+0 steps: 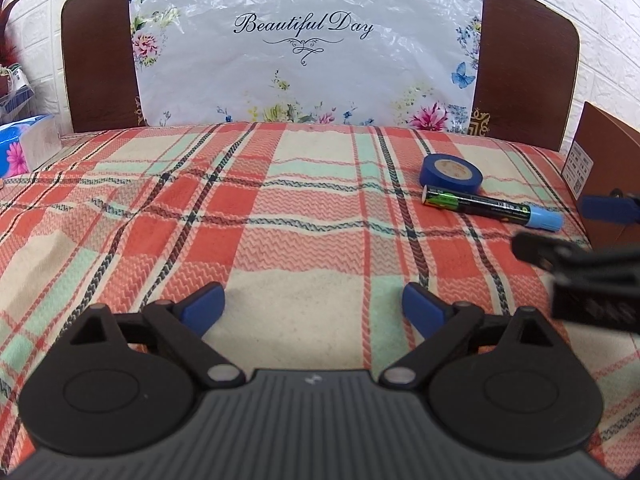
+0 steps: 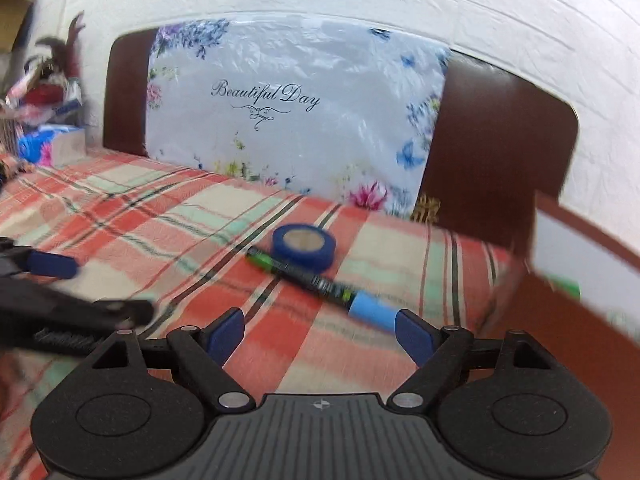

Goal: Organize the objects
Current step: 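Move the right gripper back to the blue-capped marker, then grasp the blue-capped marker with the right gripper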

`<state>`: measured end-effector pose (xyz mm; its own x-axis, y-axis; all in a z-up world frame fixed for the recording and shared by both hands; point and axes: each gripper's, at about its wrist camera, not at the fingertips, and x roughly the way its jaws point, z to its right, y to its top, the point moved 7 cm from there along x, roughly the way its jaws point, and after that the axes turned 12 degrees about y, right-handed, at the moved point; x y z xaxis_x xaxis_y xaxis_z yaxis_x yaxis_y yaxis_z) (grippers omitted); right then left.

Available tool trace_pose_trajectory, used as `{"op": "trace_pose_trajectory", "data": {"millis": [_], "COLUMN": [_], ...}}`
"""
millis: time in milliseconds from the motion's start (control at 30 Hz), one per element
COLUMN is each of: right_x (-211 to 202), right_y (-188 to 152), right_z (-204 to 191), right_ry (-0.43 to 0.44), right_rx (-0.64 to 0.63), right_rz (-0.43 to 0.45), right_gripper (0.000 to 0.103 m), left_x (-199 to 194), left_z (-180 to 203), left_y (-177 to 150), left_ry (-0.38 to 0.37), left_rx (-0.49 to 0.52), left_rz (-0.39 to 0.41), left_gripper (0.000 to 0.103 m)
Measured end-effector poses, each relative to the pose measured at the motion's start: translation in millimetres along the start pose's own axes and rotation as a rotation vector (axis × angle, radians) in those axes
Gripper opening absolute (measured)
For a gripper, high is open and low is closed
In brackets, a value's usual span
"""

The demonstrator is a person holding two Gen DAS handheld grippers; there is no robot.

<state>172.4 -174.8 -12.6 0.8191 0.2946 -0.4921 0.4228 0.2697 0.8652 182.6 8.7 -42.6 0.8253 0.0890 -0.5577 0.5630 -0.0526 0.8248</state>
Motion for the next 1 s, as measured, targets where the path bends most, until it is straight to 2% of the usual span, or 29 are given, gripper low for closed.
{"op": "trace_pose_trajectory", "data": {"millis": [67, 167, 200, 333, 433, 467, 533, 567, 700, 733, 833, 1000], "right_x": [15, 35, 37, 45, 53, 55, 56, 55, 43, 39, 19, -27], "right_y": [4, 0, 2, 7, 10, 10, 8, 8, 3, 0, -11, -37], "right_z": [6, 4, 6, 14, 20, 23, 24, 24, 12, 8, -3, -15], "right_ry": [-0.024, 0.002, 0.002, 0.025, 0.069, 0.087, 0.141, 0.164, 0.188, 0.191, 0.192, 0.217], "right_rx": [-0.03, -0.079, -0.071, -0.037, -0.01, 0.013, 0.066, 0.088, 0.078, 0.074, 0.092, 0.175], "right_rz": [-0.016, -0.072, -0.065, -0.069, -0.088, -0.094, -0.102, -0.099, -0.083, -0.081, -0.071, -0.063], "right_gripper": [0.079, 0.08, 0.083, 0.083, 0.08, 0.078, 0.064, 0.061, 0.028, 0.024, 0.019, 0.018], "left_x": [0, 0, 0, 1, 1, 1, 1, 1, 1, 1, 1, 2], "left_z": [0, 0, 0, 0, 0, 0, 0, 0, 0, 0, 0, 1], "left_y": [0, 0, 0, 0, 1, 1, 1, 1, 1, 1, 1, 1], "left_ry": [0.0, -0.001, 0.001, 0.001, 0.002, 0.002, 0.003, 0.003, 0.004, 0.004, 0.004, 0.008], "left_rx": [0.0, 0.0, 0.0, 0.0, 0.0, 0.0, 0.001, 0.0, 0.0, 0.0, 0.0, 0.003], "left_rz": [0.0, -0.002, -0.001, -0.001, -0.001, -0.001, -0.001, -0.001, -0.001, -0.001, 0.0, 0.0], "left_gripper": [0.098, 0.098, 0.098, 0.098, 0.098, 0.098, 0.098, 0.098, 0.098, 0.098, 0.098, 0.098]}}
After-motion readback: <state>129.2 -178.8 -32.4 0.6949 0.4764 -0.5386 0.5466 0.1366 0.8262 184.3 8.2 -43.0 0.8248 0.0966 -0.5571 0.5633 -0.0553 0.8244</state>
